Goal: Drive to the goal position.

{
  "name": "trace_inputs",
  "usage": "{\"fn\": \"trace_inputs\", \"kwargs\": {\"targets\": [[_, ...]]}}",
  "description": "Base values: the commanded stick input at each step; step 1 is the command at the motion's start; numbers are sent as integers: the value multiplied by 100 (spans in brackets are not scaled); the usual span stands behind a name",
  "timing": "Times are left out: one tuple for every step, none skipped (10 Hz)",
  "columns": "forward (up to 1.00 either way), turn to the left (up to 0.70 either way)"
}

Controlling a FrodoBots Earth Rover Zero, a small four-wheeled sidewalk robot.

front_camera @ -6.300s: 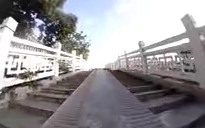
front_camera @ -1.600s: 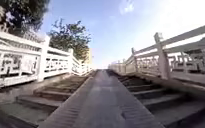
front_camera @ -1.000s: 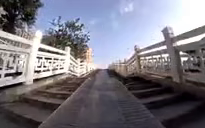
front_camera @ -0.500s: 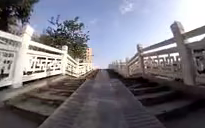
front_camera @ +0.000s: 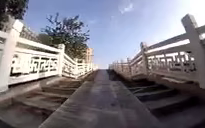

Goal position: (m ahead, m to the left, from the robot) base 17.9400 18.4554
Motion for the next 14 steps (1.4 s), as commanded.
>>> {"fn": "trace_inputs", "kwargs": {"targets": [[70, 0], [70, 0], [70, 0], [70, 0], [70, 0], [70, 0], [70, 0], [70, 0], [70, 0], [70, 0], [70, 0], [70, 0], [70, 0], [70, 0]]}}
